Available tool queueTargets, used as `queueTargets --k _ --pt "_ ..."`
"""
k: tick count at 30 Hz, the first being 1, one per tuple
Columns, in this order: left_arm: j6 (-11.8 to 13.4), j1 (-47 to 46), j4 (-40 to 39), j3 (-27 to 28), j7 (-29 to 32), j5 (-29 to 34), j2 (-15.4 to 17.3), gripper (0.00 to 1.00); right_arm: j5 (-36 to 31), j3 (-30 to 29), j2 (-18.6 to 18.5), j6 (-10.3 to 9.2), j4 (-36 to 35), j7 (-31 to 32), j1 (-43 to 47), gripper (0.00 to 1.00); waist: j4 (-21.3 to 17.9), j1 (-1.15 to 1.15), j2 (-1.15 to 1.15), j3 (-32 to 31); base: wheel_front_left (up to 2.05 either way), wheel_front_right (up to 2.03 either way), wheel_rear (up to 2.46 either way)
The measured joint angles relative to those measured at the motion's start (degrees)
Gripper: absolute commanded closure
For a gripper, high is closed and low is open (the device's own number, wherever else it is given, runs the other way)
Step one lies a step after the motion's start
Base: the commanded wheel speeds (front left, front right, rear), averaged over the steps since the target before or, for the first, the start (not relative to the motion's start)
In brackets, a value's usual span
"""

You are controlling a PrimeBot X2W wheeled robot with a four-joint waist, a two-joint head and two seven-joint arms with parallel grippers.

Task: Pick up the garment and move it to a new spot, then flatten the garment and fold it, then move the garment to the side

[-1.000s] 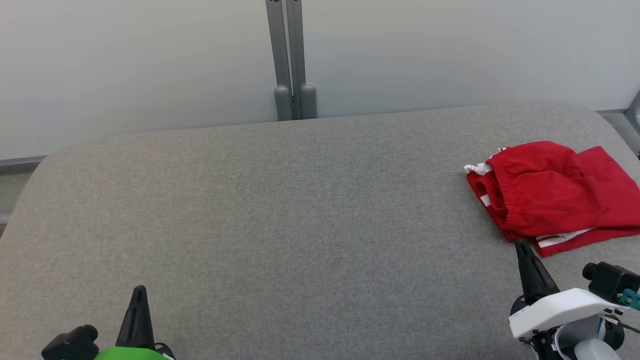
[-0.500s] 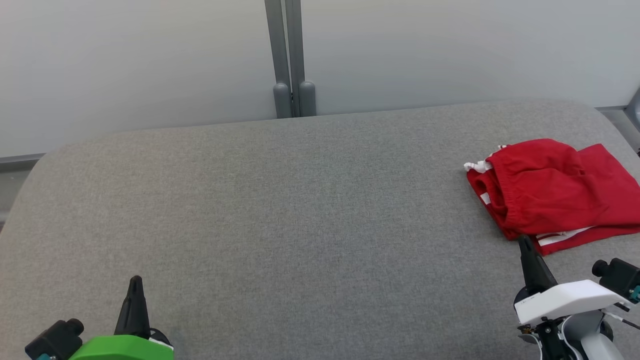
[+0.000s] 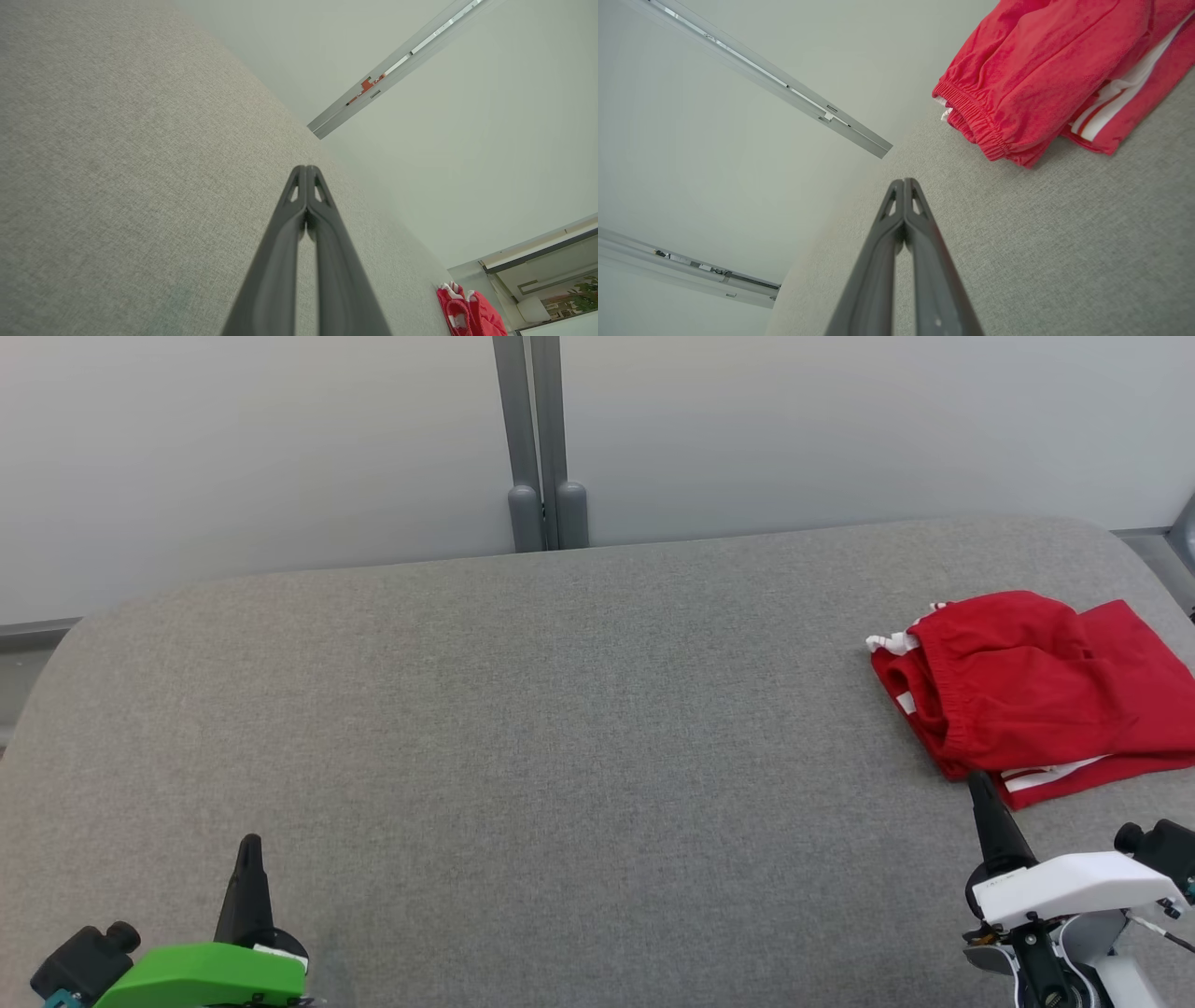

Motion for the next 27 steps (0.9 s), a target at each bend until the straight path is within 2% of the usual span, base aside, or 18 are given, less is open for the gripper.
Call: queueTargets --k 27 --pt "0.01 -2.7 -0.52 1.01 4.26 -16.22 -0.16 1.0 13.95 -3.01 2.08 -0.01 -0.22 4.41 -1.43 1.0 -0.2 0.0 0.0 0.84 0.0 0.0 0.0"
